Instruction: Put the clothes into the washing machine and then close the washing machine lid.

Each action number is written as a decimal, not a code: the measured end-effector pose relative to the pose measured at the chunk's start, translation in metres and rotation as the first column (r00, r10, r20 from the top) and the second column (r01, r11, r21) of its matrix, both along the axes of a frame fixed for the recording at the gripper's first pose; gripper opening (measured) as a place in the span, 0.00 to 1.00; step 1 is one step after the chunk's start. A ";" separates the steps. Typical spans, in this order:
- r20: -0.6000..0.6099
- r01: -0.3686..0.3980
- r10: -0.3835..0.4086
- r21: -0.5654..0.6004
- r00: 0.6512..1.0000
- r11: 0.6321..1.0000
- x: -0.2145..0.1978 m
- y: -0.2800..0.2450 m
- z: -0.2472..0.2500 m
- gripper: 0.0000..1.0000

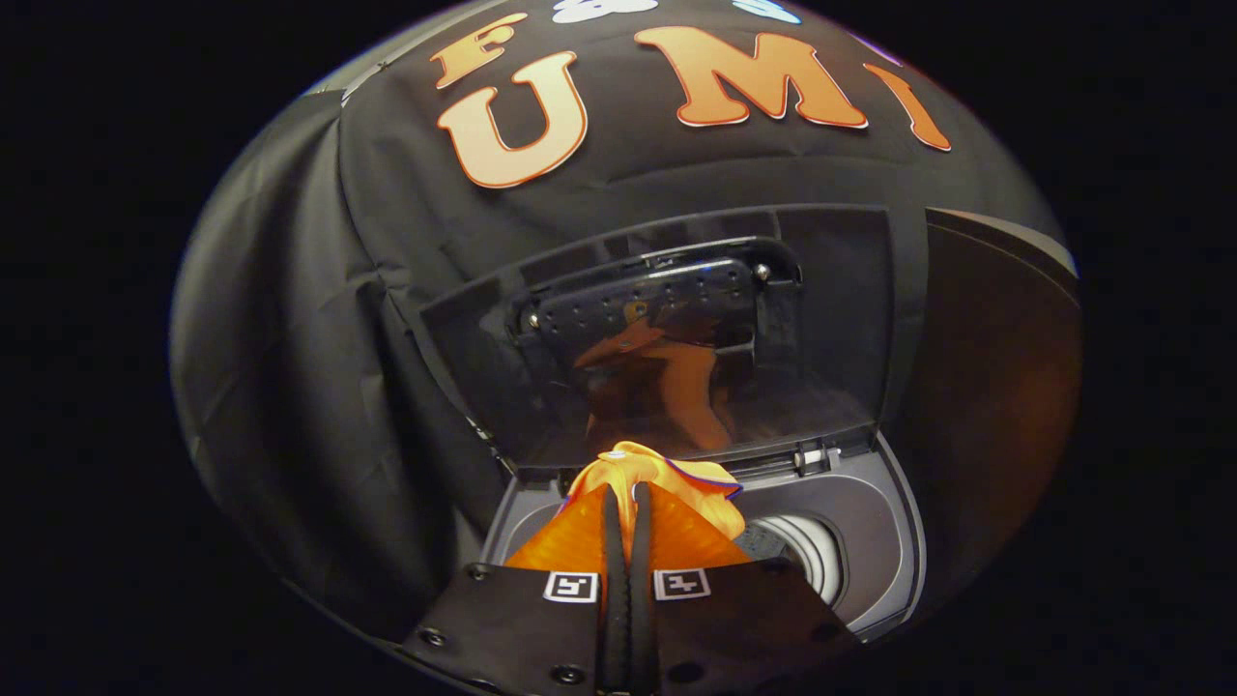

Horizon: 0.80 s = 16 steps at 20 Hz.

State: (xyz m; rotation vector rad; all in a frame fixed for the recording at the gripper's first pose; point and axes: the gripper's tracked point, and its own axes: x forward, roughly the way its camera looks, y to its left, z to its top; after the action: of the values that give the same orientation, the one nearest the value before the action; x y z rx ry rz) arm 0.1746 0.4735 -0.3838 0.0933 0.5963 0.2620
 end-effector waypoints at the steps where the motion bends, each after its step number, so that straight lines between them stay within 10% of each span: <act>1: -0.006 0.002 -0.002 -0.026 1.000 1.000 0.003 -0.002 -0.010 0.08; 16: -0.258 0.116 -0.144 -0.121 0.955 0.986 -0.017 -0.041 -0.124 0.08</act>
State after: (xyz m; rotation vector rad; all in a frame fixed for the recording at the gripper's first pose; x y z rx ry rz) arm 0.1572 0.4328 -0.5080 0.0671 0.8669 0.0891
